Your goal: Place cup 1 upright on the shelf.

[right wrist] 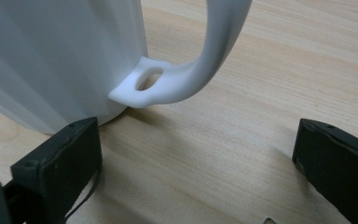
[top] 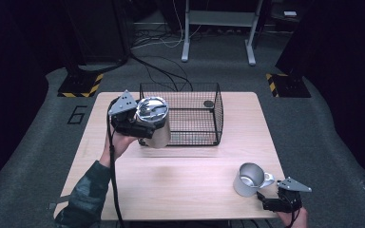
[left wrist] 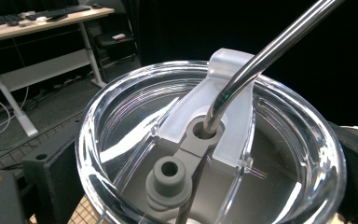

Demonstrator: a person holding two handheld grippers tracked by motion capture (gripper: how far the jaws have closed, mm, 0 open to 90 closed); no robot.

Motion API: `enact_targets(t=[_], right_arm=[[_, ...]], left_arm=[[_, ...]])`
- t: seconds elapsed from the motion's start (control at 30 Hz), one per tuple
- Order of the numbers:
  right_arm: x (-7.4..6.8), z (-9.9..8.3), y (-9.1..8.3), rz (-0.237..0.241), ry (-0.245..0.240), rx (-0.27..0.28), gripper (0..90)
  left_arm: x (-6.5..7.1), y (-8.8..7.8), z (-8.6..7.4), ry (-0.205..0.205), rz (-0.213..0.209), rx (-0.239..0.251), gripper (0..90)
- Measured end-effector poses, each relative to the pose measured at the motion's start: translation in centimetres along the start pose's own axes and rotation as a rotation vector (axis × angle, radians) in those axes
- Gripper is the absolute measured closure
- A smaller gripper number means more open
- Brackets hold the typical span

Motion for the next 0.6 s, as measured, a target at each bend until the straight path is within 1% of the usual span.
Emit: enact_targets(t=[0.07,0.1,0.2,0.27,0.3,0.33,0.4,0.5,0.57,0.6], right_arm=[[0.0,0.0,0.0,0.0,0.0,0.0,0.8],[0.0,0.0,0.0,0.0,0.002,0.0,0.8],[0.0,0.0,0.0,-0.001,0.002,0.001,0.8],[0.0,0.0,0.0,-0.001,0.003,0.001,0.8],[0.0,0.0,0.0,-0.001,0.001,0.001,0.8],[0.0,0.0,0.0,0.0,0.0,0.001,0.8],[0.0,0.0,0.0,0.0,0.001,0.001,0.8],[0.0,0.0,0.0,-0.001,0.001,0.001,0.8],[0.0,0.0,0.0,-0.001,0.007,0.001,0.8],[0.0,0.0,0.0,0.0,0.0,0.0,0.8]], left_arm=[[-0.2,0.1,0.1,-0.004,0.005,0.002,4.2],[-0.7,0.3,0.3,0.001,0.013,-0.003,4.2],[-1.3,0.6,0.5,-0.003,0.021,-0.01,4.2],[-1.8,0.8,0.7,-0.003,0.03,-0.004,4.2],[-1.8,0.8,0.7,-0.003,0.03,-0.004,4.2],[-2.1,0.9,0.8,-0.013,0.035,0.0,4.2],[-2.4,1.0,0.9,-0.01,0.038,0.002,4.2],[-2.5,1.3,1.0,-0.017,0.031,-0.001,4.2],[-2.7,1.5,1.1,-0.017,0.037,0.003,4.2],[-2.9,1.5,1.2,-0.017,0.042,0.002,4.2]])
Point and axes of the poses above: each handheld gripper's, and its own axes: y roughly forward along the jaws, z roughly out of its top, x roughly to its right, the point moved 8 cm from there along y, roughly forward along the jaws, and after that the axes turned 14 degrees about -z, right-handed, at the moved point
